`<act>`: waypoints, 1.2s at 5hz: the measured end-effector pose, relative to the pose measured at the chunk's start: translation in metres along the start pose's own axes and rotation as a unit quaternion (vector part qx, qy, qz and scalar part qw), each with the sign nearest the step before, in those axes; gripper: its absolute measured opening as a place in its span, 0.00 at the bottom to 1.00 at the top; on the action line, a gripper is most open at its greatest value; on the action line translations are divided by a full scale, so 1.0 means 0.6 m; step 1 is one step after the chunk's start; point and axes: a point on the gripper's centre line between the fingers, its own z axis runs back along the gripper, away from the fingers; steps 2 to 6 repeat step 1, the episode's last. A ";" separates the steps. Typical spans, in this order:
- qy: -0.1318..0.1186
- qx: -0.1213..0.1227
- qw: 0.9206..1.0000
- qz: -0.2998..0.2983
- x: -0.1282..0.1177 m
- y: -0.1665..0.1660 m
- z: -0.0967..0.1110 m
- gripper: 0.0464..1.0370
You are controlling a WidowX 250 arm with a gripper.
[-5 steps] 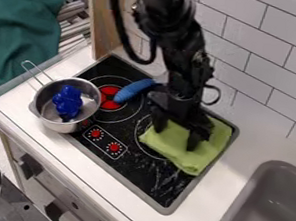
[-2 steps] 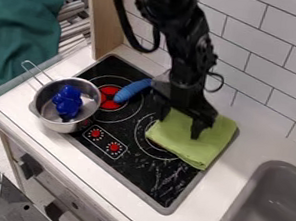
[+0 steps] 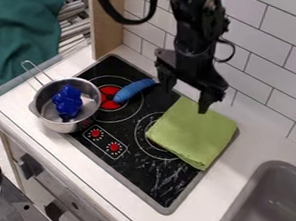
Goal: Move the cloth to the right top of stove
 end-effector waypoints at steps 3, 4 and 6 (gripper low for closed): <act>0.005 -0.043 0.999 -0.026 -0.020 -0.010 0.020 0.96; 0.005 -0.043 0.999 -0.026 -0.020 -0.010 0.020 0.96; 0.005 -0.043 0.999 -0.026 -0.020 -0.010 0.020 0.96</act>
